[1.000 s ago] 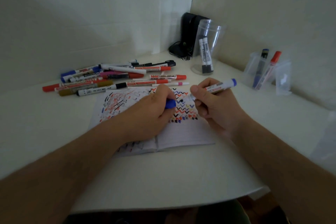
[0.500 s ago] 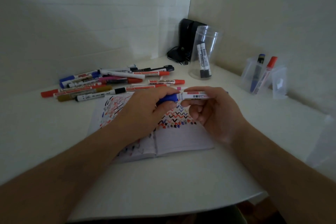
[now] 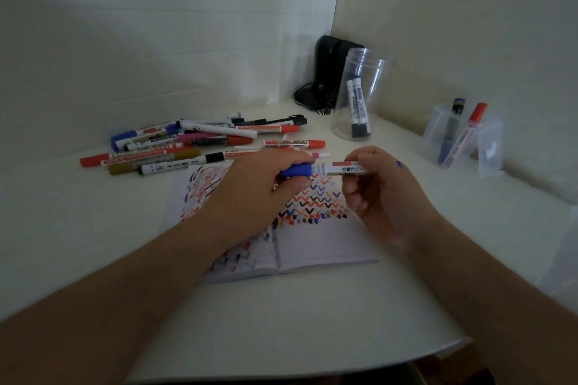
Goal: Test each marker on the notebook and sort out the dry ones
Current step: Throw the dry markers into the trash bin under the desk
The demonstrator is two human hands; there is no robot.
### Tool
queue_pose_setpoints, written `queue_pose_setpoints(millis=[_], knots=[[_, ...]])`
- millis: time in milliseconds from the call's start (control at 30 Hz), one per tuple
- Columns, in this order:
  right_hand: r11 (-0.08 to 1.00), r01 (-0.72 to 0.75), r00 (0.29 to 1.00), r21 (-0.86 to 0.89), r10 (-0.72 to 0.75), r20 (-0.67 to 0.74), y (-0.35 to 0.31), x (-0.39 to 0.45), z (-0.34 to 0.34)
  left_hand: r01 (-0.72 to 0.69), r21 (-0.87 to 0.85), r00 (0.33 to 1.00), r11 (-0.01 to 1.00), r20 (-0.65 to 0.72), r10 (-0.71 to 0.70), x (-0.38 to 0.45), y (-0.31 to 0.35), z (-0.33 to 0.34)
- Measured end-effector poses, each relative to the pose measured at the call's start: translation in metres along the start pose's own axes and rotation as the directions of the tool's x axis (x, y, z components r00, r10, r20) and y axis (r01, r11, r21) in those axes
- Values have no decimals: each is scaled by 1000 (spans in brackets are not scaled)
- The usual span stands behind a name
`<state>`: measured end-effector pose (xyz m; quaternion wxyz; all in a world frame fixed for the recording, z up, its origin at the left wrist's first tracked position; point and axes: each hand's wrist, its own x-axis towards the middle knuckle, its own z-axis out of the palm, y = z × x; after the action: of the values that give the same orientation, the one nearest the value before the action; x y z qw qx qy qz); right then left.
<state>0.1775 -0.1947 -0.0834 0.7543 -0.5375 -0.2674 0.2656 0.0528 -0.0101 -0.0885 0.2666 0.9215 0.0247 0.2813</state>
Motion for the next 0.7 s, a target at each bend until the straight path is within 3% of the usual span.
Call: queue_pose_setpoints(millis=[333,700], knots=[[995,-92,995,-28,91,-42,4,1,2,-11,-26,999,1000,52,12,0,1,-1],[997,19,999,-76,-16,36,6,-2,-1,84,-108,991,991,115,-71,-1,-4,1]])
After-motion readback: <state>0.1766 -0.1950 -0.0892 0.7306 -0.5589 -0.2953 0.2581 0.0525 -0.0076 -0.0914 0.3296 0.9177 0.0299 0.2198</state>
